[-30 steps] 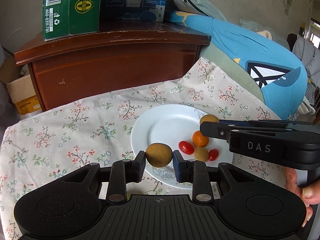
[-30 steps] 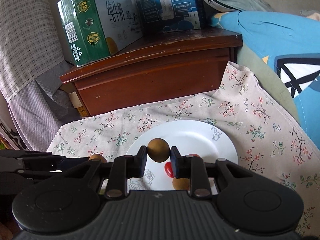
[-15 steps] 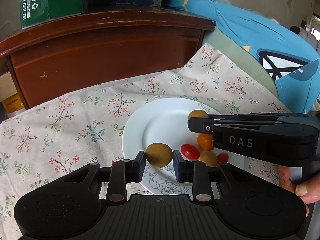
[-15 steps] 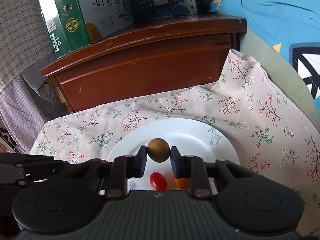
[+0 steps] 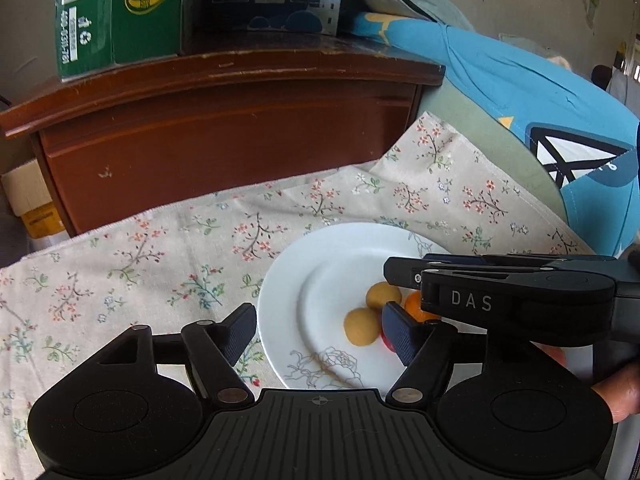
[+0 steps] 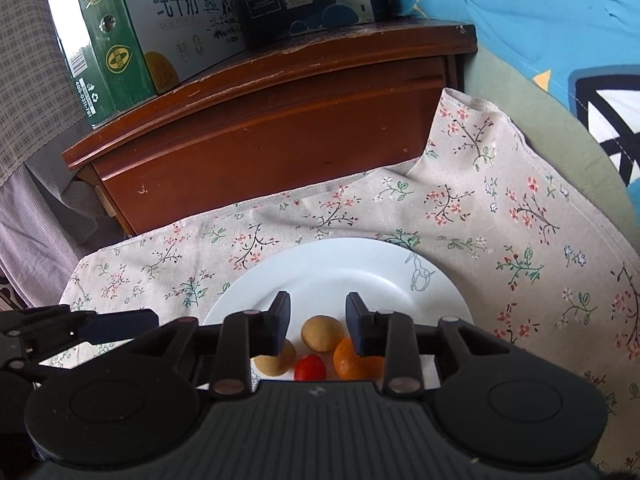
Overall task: Organize fruits
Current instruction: 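Open both grippers to drop the kiwis onto the plate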
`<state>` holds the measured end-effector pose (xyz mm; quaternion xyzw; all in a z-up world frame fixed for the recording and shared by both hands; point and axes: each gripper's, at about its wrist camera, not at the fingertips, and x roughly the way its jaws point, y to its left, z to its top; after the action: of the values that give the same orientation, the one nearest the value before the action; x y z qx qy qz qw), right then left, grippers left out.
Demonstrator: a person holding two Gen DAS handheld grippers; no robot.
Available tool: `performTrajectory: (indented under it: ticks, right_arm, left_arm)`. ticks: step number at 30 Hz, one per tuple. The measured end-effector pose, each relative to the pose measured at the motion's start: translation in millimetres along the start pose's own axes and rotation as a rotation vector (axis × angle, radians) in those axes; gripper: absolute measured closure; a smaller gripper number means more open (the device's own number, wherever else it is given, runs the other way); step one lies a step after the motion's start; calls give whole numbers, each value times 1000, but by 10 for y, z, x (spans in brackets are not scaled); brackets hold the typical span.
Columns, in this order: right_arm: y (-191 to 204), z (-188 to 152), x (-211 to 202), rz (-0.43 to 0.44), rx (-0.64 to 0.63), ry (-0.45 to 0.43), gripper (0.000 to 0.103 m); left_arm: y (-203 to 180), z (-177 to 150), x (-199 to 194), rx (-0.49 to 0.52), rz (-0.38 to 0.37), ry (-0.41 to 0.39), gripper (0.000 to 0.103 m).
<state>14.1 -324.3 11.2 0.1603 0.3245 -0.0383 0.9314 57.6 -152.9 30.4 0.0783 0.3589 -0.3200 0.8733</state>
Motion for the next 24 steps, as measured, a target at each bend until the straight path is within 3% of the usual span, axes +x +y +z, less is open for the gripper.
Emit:
performTrajectory:
  ticks: [4, 17, 24]
  right_arm:
    - [-18, 45, -66, 0, 19, -20, 65]
    - [110, -122, -341, 12, 7, -2, 50]
    - [196, -328, -499, 22, 20, 28, 49]
  left_arm:
    - [28, 68, -103, -1, 41, 1, 17]
    - [201, -23, -463, -5, 92, 40, 16]
    - [337, -142, -667, -33, 103, 49, 16]
